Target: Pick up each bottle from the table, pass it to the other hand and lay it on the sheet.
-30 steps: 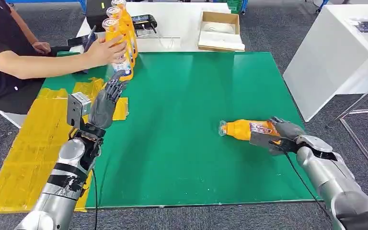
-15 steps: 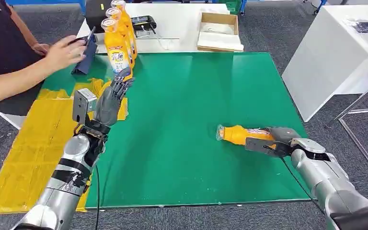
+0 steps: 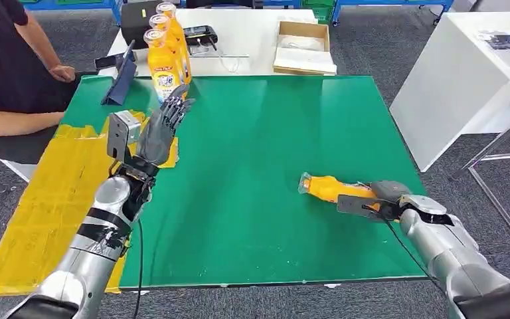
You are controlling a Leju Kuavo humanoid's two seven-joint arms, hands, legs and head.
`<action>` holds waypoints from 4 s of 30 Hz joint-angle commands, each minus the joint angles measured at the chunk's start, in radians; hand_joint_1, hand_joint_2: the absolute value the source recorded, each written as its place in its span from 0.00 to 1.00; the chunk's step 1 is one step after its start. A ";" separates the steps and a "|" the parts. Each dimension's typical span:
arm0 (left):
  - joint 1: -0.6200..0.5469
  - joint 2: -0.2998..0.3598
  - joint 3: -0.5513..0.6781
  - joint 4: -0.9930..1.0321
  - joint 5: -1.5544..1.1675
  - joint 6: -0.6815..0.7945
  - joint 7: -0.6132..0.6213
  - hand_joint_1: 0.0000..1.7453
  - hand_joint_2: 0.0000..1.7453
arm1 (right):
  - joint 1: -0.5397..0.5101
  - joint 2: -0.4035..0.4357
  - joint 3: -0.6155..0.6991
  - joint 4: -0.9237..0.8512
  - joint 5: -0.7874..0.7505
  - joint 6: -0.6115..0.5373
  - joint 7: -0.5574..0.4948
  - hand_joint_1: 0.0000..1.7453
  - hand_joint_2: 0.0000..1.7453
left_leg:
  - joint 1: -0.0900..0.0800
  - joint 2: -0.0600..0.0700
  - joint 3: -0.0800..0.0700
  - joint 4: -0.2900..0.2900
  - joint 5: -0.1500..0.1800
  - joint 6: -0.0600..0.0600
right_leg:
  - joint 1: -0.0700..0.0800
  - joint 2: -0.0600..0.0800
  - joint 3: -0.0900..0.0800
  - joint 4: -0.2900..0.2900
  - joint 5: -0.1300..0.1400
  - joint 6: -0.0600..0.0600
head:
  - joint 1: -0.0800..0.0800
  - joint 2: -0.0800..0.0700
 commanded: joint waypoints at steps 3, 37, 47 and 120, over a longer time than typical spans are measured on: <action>0.035 -0.072 -0.029 0.056 0.028 0.010 0.025 0.00 0.00 | 0.353 0.358 -0.509 -0.729 -0.534 -0.111 -0.223 1.00 1.00 | 0.001 0.012 0.001 -0.001 -0.004 -0.004 | 0.001 0.015 -0.003 0.002 0.001 -0.002 | 0.000 0.000; 0.162 -0.117 -0.140 -0.157 0.039 0.038 0.017 0.00 1.00 | 0.325 0.452 -0.101 -0.611 -0.429 -0.173 -0.197 1.00 1.00 | 0.000 0.001 -0.011 -0.001 -0.001 -0.005 | 0.000 0.007 -0.015 0.005 -0.003 -0.003 | 0.000 0.000; 0.161 -0.118 -0.134 -0.154 0.040 0.040 0.015 0.00 1.00 | 0.330 0.429 -0.139 -0.634 -0.447 -0.178 -0.197 1.00 1.00 | 0.000 0.001 -0.015 -0.001 0.000 -0.005 | 0.000 0.005 -0.018 0.005 -0.002 -0.002 | 0.000 0.000; 0.171 -0.107 -0.171 -0.149 -0.026 0.044 0.012 0.00 1.00 | 0.254 0.552 0.291 -0.375 -0.255 -0.080 -0.111 1.00 1.00 | 0.001 0.002 -0.015 -0.001 -0.001 -0.005 | 0.001 0.006 -0.019 0.006 -0.005 -0.005 | 0.000 0.000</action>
